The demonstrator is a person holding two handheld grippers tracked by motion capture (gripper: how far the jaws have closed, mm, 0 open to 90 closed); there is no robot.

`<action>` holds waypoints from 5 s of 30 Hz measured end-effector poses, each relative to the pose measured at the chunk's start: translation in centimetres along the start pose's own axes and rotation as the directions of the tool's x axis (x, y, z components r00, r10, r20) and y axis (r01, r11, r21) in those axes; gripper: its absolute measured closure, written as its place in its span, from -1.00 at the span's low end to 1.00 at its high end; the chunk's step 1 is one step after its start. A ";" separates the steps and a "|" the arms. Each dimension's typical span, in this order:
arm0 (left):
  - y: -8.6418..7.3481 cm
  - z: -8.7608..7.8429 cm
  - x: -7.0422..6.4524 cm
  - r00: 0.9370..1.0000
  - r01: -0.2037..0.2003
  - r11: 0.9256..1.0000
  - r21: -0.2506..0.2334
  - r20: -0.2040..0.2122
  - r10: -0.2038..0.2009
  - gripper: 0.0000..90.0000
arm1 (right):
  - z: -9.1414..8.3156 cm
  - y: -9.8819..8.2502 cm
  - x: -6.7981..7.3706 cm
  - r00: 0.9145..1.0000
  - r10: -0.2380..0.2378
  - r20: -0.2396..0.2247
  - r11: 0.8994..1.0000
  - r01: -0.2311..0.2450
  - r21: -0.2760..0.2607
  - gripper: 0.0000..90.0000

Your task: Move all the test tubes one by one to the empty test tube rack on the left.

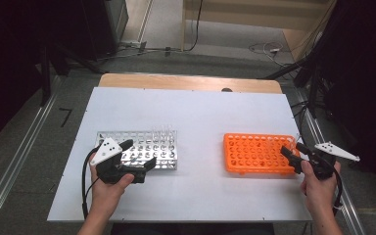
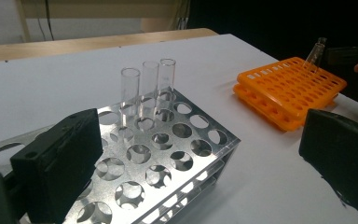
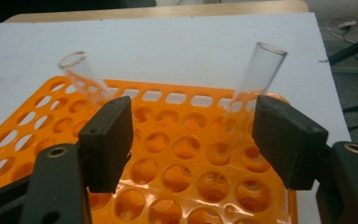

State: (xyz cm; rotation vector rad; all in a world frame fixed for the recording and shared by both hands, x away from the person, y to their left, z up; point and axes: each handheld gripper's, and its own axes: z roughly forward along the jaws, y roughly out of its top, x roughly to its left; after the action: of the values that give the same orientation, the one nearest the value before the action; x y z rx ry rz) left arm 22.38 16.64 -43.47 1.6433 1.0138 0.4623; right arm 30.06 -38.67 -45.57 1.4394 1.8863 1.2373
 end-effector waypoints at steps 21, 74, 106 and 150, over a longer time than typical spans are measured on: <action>-0.1 0.1 0.1 1.000 0.008 1.000 0.006 0.000 -0.008 -1.00 | 3.1 -0.3 -1.0 0.994 0.023 0.107 0.998 -0.029 0.053 0.41; 0.7 0.6 -2.3 0.996 -0.043 0.999 -0.003 0.078 0.043 -1.00 | -1.8 2.2 8.8 0.964 -0.194 -0.184 0.979 0.178 -0.098 0.63; 0.7 3.2 -7.5 0.966 -0.068 0.998 0.013 0.251 0.063 -0.89 | 1.0 -1.2 20.7 0.813 -0.345 -0.469 0.929 0.366 -0.048 0.63; 1.5 4.6 -10.1 0.947 -0.134 0.991 -0.003 0.295 0.129 0.67 | 1.1 -2.1 23.3 0.740 -0.360 -0.569 0.913 0.403 -0.054 0.27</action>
State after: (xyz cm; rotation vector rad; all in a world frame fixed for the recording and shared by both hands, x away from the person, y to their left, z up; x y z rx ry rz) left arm 20.71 5.75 -41.63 1.7408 0.6913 0.2845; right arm 21.82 -16.77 -44.37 0.6623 2.4799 1.4995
